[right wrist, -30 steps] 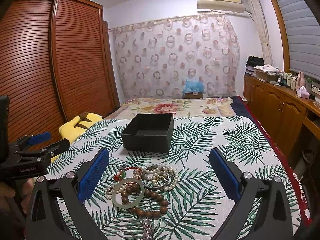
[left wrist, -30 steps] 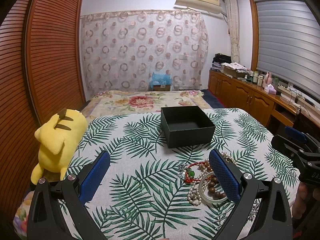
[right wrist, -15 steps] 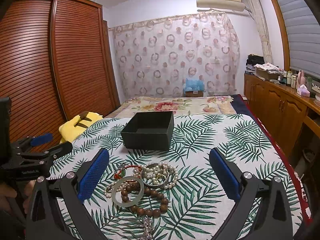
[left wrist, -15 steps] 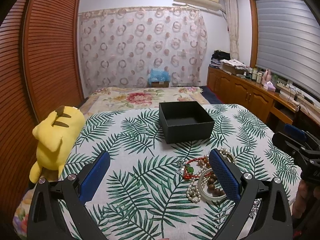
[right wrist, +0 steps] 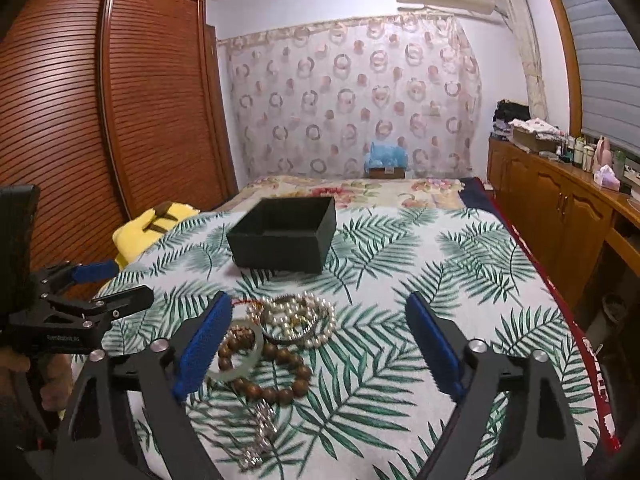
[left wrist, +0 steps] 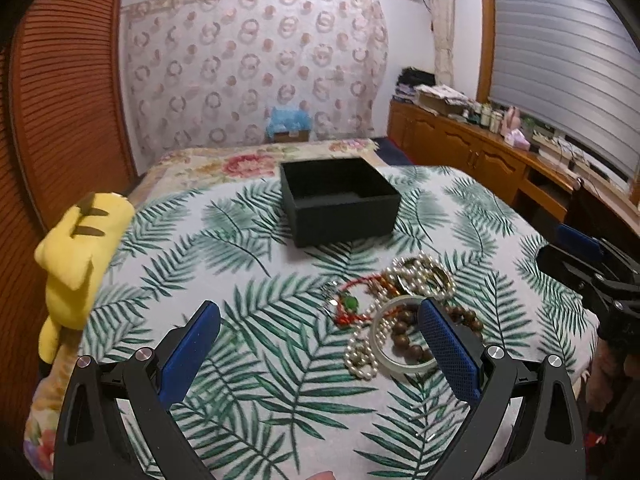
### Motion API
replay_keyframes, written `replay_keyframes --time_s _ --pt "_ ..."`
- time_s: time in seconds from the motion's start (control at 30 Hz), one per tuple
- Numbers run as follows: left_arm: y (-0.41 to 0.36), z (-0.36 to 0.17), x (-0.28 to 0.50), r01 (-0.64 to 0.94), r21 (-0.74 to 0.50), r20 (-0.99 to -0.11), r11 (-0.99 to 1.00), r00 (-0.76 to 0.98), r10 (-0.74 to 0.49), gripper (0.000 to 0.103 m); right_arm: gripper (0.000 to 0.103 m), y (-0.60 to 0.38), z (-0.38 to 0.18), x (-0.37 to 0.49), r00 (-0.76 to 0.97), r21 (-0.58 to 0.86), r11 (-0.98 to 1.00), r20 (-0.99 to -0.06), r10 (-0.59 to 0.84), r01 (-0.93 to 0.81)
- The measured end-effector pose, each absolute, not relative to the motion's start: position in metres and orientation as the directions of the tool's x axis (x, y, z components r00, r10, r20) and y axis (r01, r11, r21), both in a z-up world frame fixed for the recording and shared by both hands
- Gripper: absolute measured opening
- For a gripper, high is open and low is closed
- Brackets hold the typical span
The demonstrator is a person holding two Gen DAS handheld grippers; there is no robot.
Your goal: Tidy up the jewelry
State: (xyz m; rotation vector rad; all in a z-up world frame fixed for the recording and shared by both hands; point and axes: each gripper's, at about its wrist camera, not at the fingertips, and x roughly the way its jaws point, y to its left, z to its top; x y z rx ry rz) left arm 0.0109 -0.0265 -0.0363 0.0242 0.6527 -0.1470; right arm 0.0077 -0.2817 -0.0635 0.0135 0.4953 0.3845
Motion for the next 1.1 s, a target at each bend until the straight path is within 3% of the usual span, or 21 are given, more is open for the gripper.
replay_keyframes --time_s 0.33,0.6,0.77,1.1 --pt "-0.051 -0.061 0.022 0.249 -0.052 -0.678 0.967 0.702 -0.218 0.095 0.077 -0.287 -0.084 0.012 0.766 0.095 0.92 -0.526 0.37 -0.379" --pt "-0.068 -0.075 0.037 0.326 -0.11 -0.72 0.939 0.624 -0.302 0.095 0.059 -0.287 -0.1 0.019 0.723 0.088 0.911 -0.579 0.376 -0.403" --pt "-0.078 -0.081 0.048 0.365 -0.138 -0.742 0.921 0.578 -0.34 0.084 0.056 -0.285 -0.109 0.023 0.7 0.086 0.906 -0.607 0.377 -0.414" --pt "-0.097 -0.094 0.06 0.405 -0.111 -0.775 0.908 0.537 -0.334 0.082 0.056 -0.28 -0.13 0.026 0.664 0.094 0.904 -0.647 0.374 -0.417"
